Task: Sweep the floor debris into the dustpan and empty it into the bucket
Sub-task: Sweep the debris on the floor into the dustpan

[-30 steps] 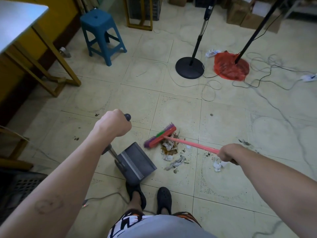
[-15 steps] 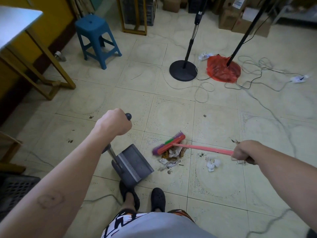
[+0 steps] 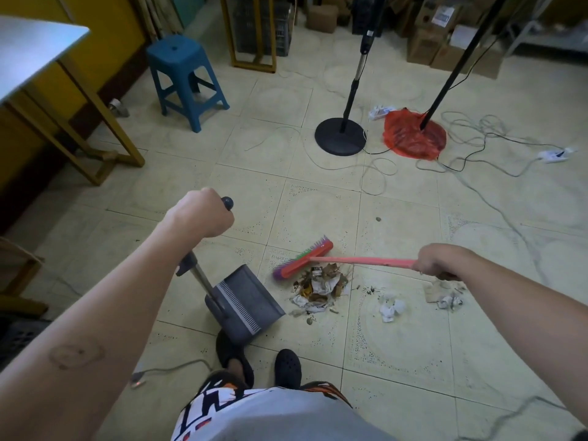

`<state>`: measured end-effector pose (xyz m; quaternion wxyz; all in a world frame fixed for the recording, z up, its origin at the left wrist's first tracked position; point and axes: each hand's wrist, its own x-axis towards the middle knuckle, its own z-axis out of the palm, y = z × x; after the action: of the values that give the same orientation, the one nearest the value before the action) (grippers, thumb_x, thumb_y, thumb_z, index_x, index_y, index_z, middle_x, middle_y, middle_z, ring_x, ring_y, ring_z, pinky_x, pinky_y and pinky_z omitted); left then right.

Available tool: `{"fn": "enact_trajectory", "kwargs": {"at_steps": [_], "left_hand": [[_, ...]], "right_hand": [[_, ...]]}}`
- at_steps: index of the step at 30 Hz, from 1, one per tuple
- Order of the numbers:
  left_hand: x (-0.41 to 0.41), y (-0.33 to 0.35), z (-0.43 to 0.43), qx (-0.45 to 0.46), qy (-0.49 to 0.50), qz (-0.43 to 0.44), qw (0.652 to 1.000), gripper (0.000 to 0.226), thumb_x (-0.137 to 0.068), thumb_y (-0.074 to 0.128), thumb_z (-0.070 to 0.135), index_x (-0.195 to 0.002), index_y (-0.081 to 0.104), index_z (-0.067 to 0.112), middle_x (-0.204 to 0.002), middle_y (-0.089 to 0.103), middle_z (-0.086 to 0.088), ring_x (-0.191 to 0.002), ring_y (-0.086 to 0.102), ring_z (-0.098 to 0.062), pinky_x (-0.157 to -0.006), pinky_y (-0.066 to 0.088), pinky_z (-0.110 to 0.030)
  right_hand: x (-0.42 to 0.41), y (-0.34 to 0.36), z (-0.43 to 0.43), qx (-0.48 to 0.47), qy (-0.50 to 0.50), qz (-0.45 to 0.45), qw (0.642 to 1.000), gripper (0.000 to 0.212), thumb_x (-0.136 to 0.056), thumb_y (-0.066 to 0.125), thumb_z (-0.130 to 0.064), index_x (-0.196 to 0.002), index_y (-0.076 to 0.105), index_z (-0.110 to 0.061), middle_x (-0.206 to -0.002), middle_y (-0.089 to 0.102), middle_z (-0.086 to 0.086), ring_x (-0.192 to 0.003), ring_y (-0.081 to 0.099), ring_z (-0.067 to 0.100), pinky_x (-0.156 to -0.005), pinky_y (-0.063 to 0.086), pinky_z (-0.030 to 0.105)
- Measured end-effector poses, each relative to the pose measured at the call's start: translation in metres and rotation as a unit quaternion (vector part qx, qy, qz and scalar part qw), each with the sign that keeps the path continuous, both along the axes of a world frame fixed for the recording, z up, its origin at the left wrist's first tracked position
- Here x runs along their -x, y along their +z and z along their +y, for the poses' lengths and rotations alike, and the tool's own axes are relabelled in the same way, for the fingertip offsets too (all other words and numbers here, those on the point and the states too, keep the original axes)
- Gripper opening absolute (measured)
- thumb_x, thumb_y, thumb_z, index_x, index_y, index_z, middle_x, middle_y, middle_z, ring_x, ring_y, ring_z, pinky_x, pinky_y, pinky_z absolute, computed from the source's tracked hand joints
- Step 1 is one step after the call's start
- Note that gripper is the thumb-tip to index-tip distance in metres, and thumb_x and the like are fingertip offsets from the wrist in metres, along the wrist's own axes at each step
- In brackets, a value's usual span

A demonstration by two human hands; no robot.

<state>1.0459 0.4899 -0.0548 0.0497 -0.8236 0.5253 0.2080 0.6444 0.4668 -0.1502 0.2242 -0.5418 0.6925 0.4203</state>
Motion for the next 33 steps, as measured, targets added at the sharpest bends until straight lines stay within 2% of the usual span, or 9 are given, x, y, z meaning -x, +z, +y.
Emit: {"fn": "enact_trajectory", "kwargs": {"at_steps": [6, 9, 11, 15, 20, 23, 28, 31, 33], "left_hand": [[-0.009, 0.006, 0.022, 0.012, 0.024, -0.004, 1.0, 0.018, -0.093, 0.051, 0.025, -0.095, 0.051, 0.008, -0.079, 0.056, -0.009, -0.064, 0.057, -0.022, -0.056, 0.047, -0.029], [-0.018, 0.005, 0.037, 0.008, 0.033, -0.01, 0.999, 0.02, -0.094, 0.05, 0.027, -0.094, 0.053, 0.008, -0.078, 0.056, -0.009, -0.064, 0.056, -0.023, -0.058, 0.046, -0.029], [-0.023, 0.004, 0.046, 0.006, 0.042, -0.004, 0.999, 0.019, -0.094, 0.05, 0.026, -0.093, 0.055, 0.007, -0.079, 0.058, -0.009, -0.066, 0.059, -0.023, -0.06, 0.049, -0.03], [-0.037, 0.002, 0.066, -0.002, 0.057, -0.006, 0.998, 0.022, -0.094, 0.05, 0.027, -0.093, 0.056, 0.007, -0.078, 0.059, -0.009, -0.065, 0.059, -0.022, -0.057, 0.048, -0.029], [-0.058, -0.001, 0.095, -0.036, 0.076, 0.004, 0.996, 0.027, -0.095, 0.048, 0.028, -0.096, 0.058, 0.003, -0.08, 0.061, -0.011, -0.067, 0.06, -0.024, -0.057, 0.048, -0.029], [-0.071, -0.003, 0.118, -0.047, 0.092, 0.016, 0.995, 0.027, -0.095, 0.047, 0.028, -0.092, 0.056, 0.003, -0.078, 0.06, -0.01, -0.063, 0.058, -0.022, -0.053, 0.043, -0.027], [-0.088, -0.01, 0.161, -0.054, 0.116, 0.027, 0.991, 0.025, -0.094, 0.046, 0.027, -0.088, 0.056, 0.005, -0.075, 0.06, -0.009, -0.06, 0.057, -0.021, -0.05, 0.041, -0.026], [-0.092, -0.013, 0.179, -0.057, 0.111, 0.021, 0.992, 0.024, -0.094, 0.046, 0.027, -0.086, 0.055, 0.006, -0.075, 0.059, -0.008, -0.06, 0.056, -0.02, -0.048, 0.038, -0.026], [-0.094, -0.014, 0.189, -0.057, 0.112, 0.022, 0.992, 0.025, -0.094, 0.045, 0.028, -0.087, 0.055, 0.006, -0.076, 0.059, -0.008, -0.061, 0.057, -0.02, -0.049, 0.039, -0.026]], "right_hand": [[-0.047, 0.008, 0.001, 0.017, -0.005, -0.036, 0.999, 0.027, -0.098, 0.04, -0.032, -0.099, 0.053, -0.008, -0.067, 0.054, 0.006, -0.05, 0.044, 0.02, -0.054, 0.036, 0.026], [-0.073, -0.002, 0.006, 0.026, 0.018, -0.058, 0.998, 0.027, -0.096, 0.043, -0.023, -0.111, 0.057, -0.006, -0.069, 0.056, 0.007, -0.054, 0.047, 0.021, -0.058, 0.038, 0.028], [-0.09, -0.008, 0.012, 0.015, 0.023, -0.07, 0.997, 0.031, -0.094, 0.043, -0.016, -0.119, 0.057, -0.004, -0.067, 0.052, 0.006, -0.051, 0.043, 0.02, -0.053, 0.036, 0.027], [-0.128, -0.024, 0.037, 0.011, 0.063, -0.091, 0.994, 0.024, -0.091, 0.046, -0.01, -0.11, 0.061, -0.008, -0.067, 0.049, 0.004, -0.052, 0.044, 0.017, -0.05, 0.035, 0.027], [-0.158, -0.047, 0.074, 0.025, 0.076, -0.116, 0.99, 0.033, -0.091, 0.047, -0.011, -0.122, 0.057, -0.009, -0.075, 0.053, 0.002, -0.067, 0.056, 0.019, -0.053, 0.044, 0.026], [-0.17, -0.054, 0.093, -0.003, 0.023, -0.139, 0.99, 0.036, -0.094, 0.043, -0.01, -0.129, 0.049, -0.004, -0.079, 0.059, 0.01, -0.062, 0.057, 0.023, -0.055, 0.049, 0.03], [-0.183, -0.076, 0.125, -0.058, -0.148, -0.207, 0.965, 0.035, -0.1, 0.035, -0.016, -0.129, 0.036, 0.002, -0.074, 0.054, 0.013, -0.052, 0.056, 0.021, -0.051, 0.052, 0.031], [-0.191, -0.084, 0.155, -0.068, -0.15, -0.235, 0.958, 0.033, -0.097, 0.034, -0.012, -0.13, 0.036, -0.007, -0.072, 0.054, 0.011, -0.046, 0.049, 0.016, -0.043, 0.042, 0.025], [-0.199, -0.088, 0.173, -0.06, -0.104, -0.228, 0.966, 0.033, -0.094, 0.032, -0.008, -0.126, 0.038, -0.003, -0.074, 0.054, 0.012, -0.045, 0.046, 0.018, -0.044, 0.04, 0.027]]}}
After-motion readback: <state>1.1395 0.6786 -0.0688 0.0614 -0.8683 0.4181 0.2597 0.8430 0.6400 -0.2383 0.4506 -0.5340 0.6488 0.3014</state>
